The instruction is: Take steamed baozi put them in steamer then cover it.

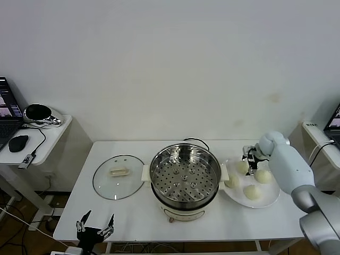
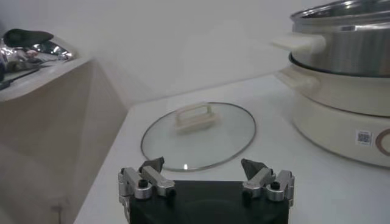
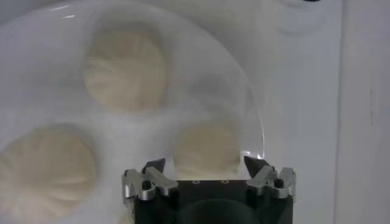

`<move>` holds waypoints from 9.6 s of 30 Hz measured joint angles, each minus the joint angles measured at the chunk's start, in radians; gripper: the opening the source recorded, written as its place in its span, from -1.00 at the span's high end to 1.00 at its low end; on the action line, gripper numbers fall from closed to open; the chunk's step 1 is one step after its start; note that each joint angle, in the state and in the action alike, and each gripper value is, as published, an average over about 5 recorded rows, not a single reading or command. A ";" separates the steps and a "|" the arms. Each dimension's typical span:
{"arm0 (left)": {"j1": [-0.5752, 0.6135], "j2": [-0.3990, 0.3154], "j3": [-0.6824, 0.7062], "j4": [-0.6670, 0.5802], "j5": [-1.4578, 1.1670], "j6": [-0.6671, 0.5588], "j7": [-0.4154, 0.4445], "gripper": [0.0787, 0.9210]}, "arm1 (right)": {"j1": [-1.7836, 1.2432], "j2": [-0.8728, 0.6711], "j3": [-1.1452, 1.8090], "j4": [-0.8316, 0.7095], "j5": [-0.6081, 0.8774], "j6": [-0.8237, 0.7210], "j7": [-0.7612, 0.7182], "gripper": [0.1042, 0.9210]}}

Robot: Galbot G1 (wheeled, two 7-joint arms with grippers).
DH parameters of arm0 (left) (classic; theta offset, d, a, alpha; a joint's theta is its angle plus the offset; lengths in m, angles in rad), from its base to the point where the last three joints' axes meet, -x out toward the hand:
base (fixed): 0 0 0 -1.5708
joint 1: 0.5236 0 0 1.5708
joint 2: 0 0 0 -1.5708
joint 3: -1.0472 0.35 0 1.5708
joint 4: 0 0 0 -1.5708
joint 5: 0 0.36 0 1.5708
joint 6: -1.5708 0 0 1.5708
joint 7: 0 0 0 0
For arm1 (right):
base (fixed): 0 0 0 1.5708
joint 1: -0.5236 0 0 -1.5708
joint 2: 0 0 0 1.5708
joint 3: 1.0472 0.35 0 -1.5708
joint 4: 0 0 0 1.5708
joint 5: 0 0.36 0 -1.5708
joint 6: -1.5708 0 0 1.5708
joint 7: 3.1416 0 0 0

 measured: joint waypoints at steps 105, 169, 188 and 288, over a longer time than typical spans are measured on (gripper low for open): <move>0.062 -0.009 -0.015 -0.065 0.036 0.013 -0.030 -0.77 | 0.326 0.158 -0.641 0.403 0.302 0.678 -0.141 -0.50; 0.034 0.016 0.005 -0.034 0.042 0.038 0.010 -0.77 | 0.086 -0.366 -0.519 0.665 0.623 -0.386 -0.066 -0.76; 0.031 0.012 0.014 -0.015 0.051 0.037 0.008 -0.77 | 0.006 -0.278 -0.485 0.561 0.532 -0.391 -0.045 -0.76; -0.050 0.026 -0.063 -0.069 -0.025 0.066 0.011 -0.77 | 0.713 0.089 -1.160 0.661 1.232 -0.723 -0.140 -0.16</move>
